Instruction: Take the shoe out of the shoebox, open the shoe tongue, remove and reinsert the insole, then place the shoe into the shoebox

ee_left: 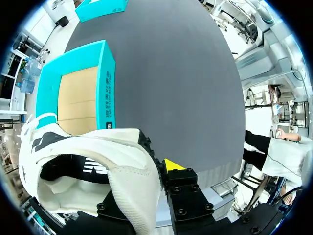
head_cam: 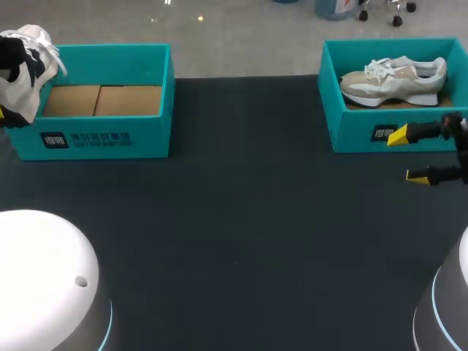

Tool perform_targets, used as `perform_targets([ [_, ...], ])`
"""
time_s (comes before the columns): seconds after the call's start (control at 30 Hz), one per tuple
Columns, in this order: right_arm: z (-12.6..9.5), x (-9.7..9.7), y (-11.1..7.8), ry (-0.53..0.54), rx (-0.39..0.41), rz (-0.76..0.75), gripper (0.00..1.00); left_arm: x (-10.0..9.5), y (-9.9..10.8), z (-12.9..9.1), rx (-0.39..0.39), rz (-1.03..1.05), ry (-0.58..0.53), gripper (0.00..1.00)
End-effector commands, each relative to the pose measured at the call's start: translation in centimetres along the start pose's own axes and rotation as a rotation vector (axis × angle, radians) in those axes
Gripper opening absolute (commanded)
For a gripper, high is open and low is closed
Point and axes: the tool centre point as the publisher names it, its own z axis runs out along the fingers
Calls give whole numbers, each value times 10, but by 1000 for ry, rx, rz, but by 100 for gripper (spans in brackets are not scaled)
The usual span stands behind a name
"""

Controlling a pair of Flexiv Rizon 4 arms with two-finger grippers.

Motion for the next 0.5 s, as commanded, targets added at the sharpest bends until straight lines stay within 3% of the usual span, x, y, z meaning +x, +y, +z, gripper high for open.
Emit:
perform_targets([
  [0.03,1,0,-1,-3,-1,2,100,-33,13,3,-15,7,38,0],
  [0.5,1,0,-1,-3,-1,2,100,-90,27,20,-30,55,20,0],
])
